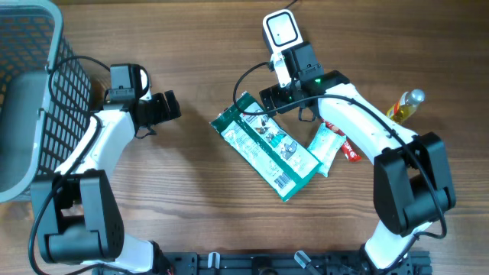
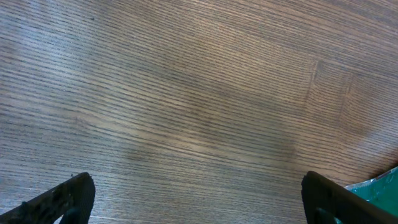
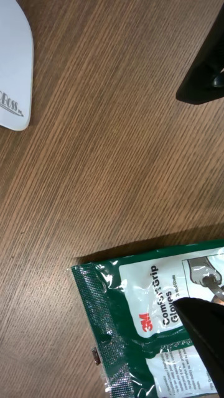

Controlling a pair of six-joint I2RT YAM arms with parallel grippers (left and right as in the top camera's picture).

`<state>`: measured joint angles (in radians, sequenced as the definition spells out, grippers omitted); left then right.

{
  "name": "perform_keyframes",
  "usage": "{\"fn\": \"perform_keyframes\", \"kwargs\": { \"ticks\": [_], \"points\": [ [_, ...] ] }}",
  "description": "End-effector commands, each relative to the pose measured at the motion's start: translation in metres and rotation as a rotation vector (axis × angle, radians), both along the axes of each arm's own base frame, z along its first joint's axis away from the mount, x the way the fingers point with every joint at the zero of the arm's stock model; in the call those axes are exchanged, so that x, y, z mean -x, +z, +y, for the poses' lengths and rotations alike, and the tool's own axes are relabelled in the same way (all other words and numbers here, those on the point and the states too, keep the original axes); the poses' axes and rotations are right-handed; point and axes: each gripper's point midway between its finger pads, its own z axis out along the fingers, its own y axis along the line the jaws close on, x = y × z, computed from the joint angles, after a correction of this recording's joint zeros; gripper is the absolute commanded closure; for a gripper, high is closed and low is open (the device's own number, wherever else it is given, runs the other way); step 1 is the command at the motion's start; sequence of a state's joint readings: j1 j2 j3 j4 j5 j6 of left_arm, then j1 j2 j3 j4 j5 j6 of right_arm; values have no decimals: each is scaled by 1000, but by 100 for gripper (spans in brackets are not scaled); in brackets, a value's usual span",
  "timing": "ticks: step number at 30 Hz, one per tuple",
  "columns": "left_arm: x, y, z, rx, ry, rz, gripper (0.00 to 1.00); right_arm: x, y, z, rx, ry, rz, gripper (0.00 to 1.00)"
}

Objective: Scan the item barcode

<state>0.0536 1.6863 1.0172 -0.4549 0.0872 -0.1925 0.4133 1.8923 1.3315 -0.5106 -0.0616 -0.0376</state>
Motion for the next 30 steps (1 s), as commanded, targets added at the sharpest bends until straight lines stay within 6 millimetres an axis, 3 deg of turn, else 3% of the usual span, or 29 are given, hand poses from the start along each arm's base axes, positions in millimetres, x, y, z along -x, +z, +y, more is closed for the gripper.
{"fn": "perform_keyframes", "kwargs": {
  "ticks": [1,4,8,11,15,17,20,23,26,30],
  "points": [
    [-8,13,4,-13,4,-38,0,-3,30,-2,-24,-20,-63,0],
    [-8,13,3,-13,3,-38,0,-1,85,-3,-75,-21,-178,0],
    [-8,13,4,-13,4,-38,0,17,183,-11,-164,-23,-385,0],
    [-8,13,4,-13,4,-38,0,32,253,-56,-101,-169,-599,0],
    [-8,13,4,-13,4,-38,0,89,342,-87,-196,-212,-821,0],
    [-8,13,3,-13,3,-38,0,121,367,-104,-211,-230,-895,0],
    [-8,13,4,-13,4,-38,0,168,395,-130,-235,-241,-1001,1],
    [-8,13,4,-13,4,-38,0,194,400,-150,-272,-274,-1083,0],
    [-8,13,4,-13,4,-38,0,212,389,-166,-302,-311,-1199,0],
    [-8,13,3,-13,3,-38,0,222,375,-172,-364,-317,-1405,0]
  ]
}}
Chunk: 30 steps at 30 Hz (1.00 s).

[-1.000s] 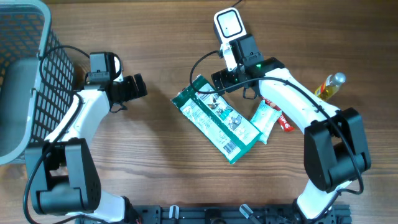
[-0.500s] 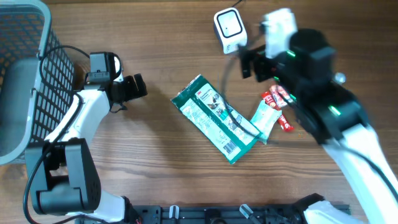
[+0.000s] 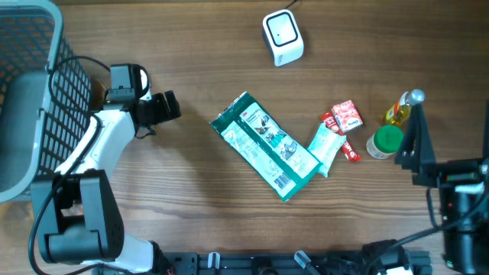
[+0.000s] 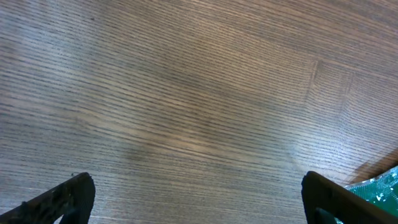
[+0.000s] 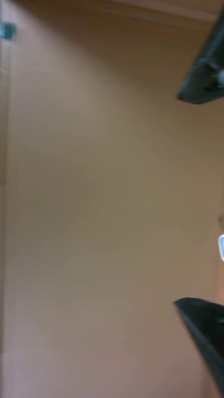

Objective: Scan the item barcode

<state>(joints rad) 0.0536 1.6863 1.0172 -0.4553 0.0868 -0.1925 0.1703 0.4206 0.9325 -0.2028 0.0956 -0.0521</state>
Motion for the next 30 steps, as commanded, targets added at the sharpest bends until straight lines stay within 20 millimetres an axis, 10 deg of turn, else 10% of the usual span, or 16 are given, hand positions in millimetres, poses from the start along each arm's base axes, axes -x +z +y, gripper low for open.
{"fn": "perform_keyframes", "kwargs": {
  "ticks": [1,8,24,30],
  "points": [
    [-8,13,3,-13,4,-39,0,3,-30,3,-28,38,-121,0],
    [-8,13,3,-13,3,-39,0,14,-88,-2,-147,72,-310,0],
    [-8,13,3,-13,3,-39,0,-48,-294,13,-92,89,322,0],
    [-8,13,3,-13,4,-39,0,-48,-292,15,-45,93,311,0]
  ]
}}
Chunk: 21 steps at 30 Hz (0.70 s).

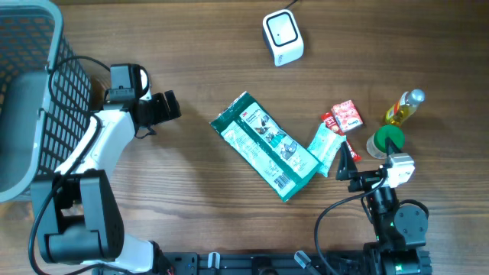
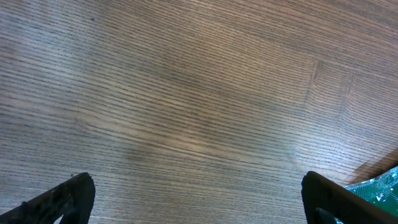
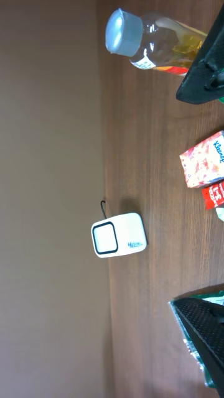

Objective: Scan the item barcode

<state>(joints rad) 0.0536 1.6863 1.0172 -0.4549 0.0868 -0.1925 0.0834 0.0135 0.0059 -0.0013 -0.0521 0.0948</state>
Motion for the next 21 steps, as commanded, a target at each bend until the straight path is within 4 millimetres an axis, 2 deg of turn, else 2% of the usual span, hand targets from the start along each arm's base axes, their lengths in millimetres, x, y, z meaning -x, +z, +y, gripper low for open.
{"fn": "perform_keyframes", "kwargs": {
  "ticks": [1,6,21],
  "points": [
    [-8,13,3,-13,3,-38,0,1,4,5,34,29,-23,0],
    [-8,13,3,-13,3,-38,0,4,5,18,143,110,-49,0],
    [-8,13,3,-13,3,-38,0,4,5,18,142,109,-51,0]
  ]
}}
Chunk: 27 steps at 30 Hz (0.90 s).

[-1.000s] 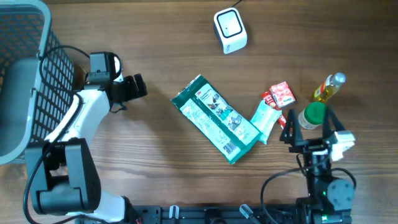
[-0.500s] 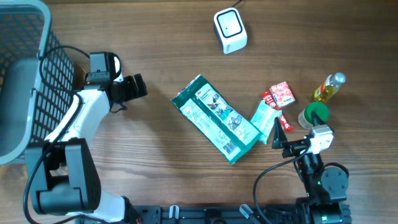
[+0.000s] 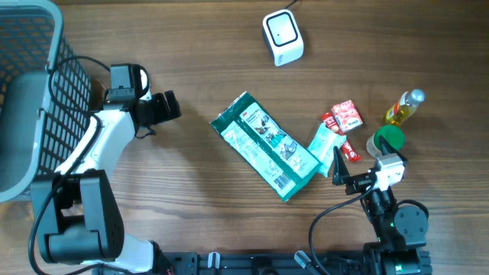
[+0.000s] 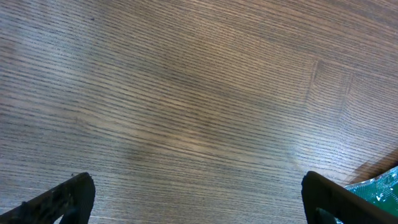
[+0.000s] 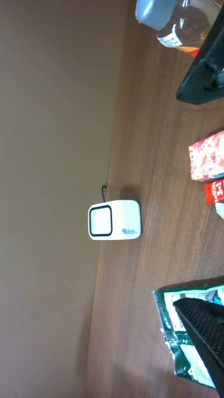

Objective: Scan the item barcode

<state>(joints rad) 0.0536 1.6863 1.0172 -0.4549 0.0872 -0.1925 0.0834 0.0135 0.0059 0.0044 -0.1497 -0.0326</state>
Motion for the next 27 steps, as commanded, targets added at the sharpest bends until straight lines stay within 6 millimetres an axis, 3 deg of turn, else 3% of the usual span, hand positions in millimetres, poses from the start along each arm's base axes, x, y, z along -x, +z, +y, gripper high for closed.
{"fn": "perform_keyframes", "kwargs": {
  "ticks": [1,9,12,14,15,20,24,27],
  "points": [
    [-8,13,3,-13,3,-38,0,1,4,2,17,12,-22,0],
    [-8,13,3,-13,3,-38,0,1,4,2,17,12,-22,0],
    [-7,26,2,-14,-1,-64,0,1,4,2,17,12,-22,0],
    [-3,45,-3,-16,-13,-101,0,1,4,2,17,12,-22,0],
    [-1,59,-5,-17,-18,-131,0,1,4,2,18,12,-22,0],
    [27,198,-9,-32,-22,-511,0,1,4,2,17,12,-22,0],
    [82,293,-10,-44,-19,-815,0,1,4,2,17,12,-22,0],
    [124,337,-12,-50,-18,-981,0,1,4,2,17,12,-22,0]
  ]
}}
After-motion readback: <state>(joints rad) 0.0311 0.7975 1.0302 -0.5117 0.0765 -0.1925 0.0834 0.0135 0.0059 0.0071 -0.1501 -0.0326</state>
